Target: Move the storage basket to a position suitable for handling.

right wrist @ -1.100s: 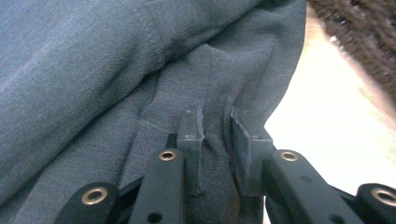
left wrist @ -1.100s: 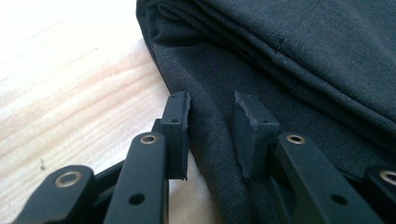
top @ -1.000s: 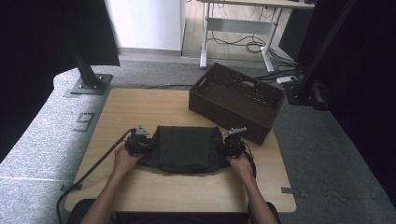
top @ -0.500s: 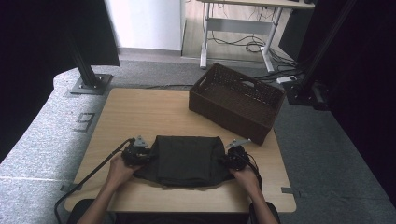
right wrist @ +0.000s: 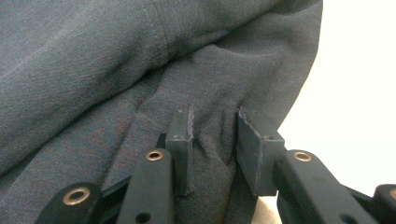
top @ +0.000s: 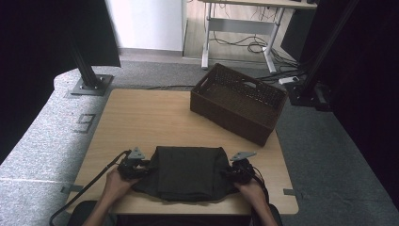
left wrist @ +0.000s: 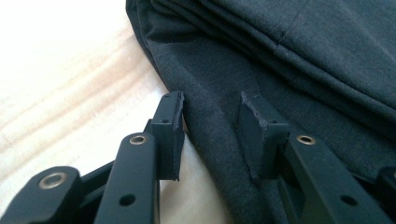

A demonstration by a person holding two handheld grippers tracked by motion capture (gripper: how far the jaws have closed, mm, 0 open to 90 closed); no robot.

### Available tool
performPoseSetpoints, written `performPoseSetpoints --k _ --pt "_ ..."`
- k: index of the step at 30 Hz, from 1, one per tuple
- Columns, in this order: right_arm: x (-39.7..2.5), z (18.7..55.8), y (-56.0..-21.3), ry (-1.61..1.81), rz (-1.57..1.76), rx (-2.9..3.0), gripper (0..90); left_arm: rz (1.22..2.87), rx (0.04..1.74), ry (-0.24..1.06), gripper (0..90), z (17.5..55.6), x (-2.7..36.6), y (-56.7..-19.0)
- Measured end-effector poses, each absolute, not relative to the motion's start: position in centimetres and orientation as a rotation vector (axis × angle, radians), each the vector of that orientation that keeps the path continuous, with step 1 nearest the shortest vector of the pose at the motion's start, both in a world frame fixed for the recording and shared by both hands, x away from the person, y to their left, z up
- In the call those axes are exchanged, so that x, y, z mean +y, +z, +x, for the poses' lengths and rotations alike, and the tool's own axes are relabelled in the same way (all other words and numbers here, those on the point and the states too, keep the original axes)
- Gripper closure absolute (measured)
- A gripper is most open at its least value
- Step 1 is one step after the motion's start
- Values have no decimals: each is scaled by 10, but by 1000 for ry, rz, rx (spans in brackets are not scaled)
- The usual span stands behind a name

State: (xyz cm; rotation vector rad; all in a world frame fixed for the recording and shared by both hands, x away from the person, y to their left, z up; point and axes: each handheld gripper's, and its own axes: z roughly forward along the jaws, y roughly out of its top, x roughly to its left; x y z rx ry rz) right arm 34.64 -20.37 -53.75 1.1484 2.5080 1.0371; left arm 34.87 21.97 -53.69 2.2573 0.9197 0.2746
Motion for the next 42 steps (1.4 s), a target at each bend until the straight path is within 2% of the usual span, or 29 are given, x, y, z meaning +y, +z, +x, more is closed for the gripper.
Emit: performPoseSetpoints --k 20,23,25,26,27,30,33,34,36,38,42 --pt "-205 304 -536 1015 1102 2542 619 2294 878 264 604 306 217 -535" --pt "-206 305 -536 1007 1115 2543 571 2297 876 228 564 307 219 -534" --pt "-207 307 -535 996 1133 2548 501 2281 889 192 477 311 223 -532" --pt "-207 307 -535 996 1133 2548 501 2281 889 192 435 311 223 -532" --pt "-209 310 -534 986 1140 2555 446 2237 899 152 401 315 227 -527" --pt "-212 313 -531 1005 1143 2562 423 2204 897 162 364 316 231 -523" --pt "-221 319 -522 1022 1166 2503 350 2172 919 239 309 321 240 -515" --pt "-221 319 -522 1022 1166 2503 350 2172 919 239 289 321 240 -515" --pt "-230 326 -513 1002 1187 2433 288 2167 960 342 252 327 247 -514" --pt "-234 330 -511 992 1200 2411 265 2172 979 371 232 329 249 -515" --pt "-252 348 -502 946 1289 2302 135 2214 1053 414 187 337 255 -525"
